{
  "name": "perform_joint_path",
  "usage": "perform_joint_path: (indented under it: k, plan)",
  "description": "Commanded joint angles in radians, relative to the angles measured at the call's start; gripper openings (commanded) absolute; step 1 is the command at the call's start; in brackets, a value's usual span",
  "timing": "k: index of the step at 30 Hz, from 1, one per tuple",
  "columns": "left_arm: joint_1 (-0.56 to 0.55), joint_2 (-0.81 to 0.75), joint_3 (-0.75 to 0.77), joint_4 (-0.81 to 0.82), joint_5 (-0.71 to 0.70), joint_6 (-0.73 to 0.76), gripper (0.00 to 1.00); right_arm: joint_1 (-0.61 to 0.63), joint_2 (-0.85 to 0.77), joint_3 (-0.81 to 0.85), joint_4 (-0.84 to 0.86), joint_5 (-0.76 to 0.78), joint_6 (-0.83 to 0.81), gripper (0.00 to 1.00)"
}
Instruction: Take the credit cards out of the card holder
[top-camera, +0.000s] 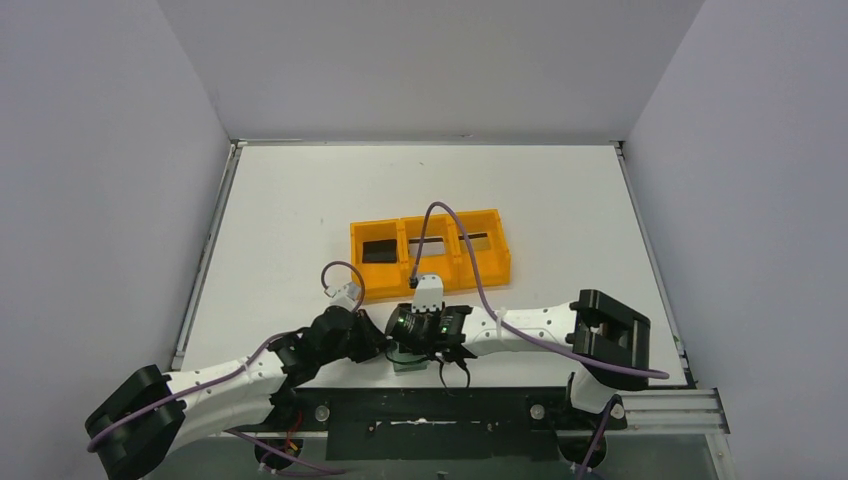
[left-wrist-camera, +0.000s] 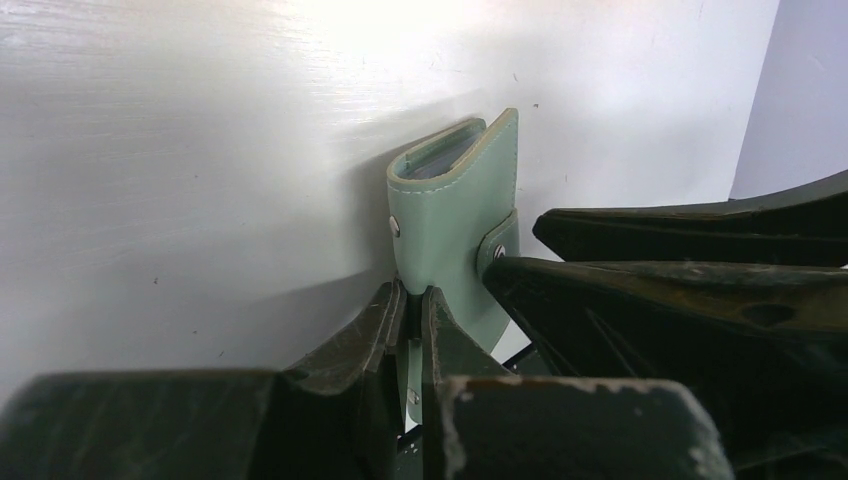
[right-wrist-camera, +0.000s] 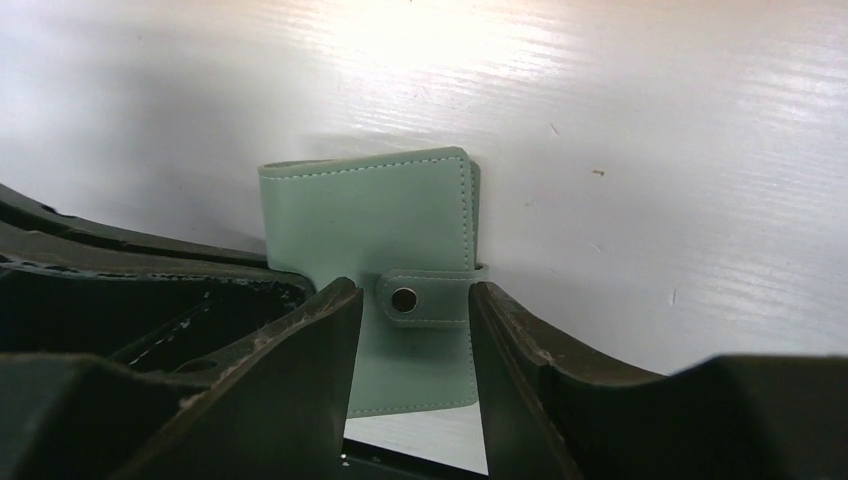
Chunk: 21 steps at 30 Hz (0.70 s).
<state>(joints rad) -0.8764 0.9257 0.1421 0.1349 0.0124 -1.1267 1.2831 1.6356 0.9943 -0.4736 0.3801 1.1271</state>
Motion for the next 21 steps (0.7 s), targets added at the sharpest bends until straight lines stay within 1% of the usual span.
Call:
perform_joint_path:
  k: [1, 4, 7, 10, 12, 15, 18, 21]
  plan:
    - [-0.005, -0.009, 0.04, -0.03, -0.029, 0.02, 0.0, 0.015, 0.026, 0.034, -0.017, 0.04, -0.025, 0.44]
    - [-0.005, -0.007, 0.043, -0.024, -0.024, 0.019, 0.0, 0.016, 0.045, 0.025, 0.01, 0.016, -0.035, 0.44]
    - [-0.005, -0.001, 0.046, -0.02, -0.023, 0.021, 0.0, 0.014, 0.066, 0.026, 0.008, 0.015, -0.042, 0.42]
    - [-0.005, 0.013, 0.061, -0.05, -0.032, 0.038, 0.0, 0.013, 0.081, 0.028, -0.016, 0.03, -0.032, 0.37]
    - [-0.005, 0.02, 0.075, -0.076, -0.042, 0.048, 0.0, 0.013, 0.083, 0.03, -0.037, 0.045, -0.023, 0.31]
    - [-0.005, 0.02, 0.08, -0.096, -0.052, 0.05, 0.0, 0.012, 0.065, 0.017, -0.04, 0.061, -0.01, 0.26]
    - [-0.006, 0.013, 0.075, -0.127, -0.068, 0.045, 0.0, 0.004, 0.022, -0.015, -0.011, 0.064, -0.002, 0.19]
    - [-0.006, 0.008, 0.062, -0.148, -0.081, 0.045, 0.0, -0.024, -0.01, -0.052, 0.047, 0.02, -0.02, 0.12]
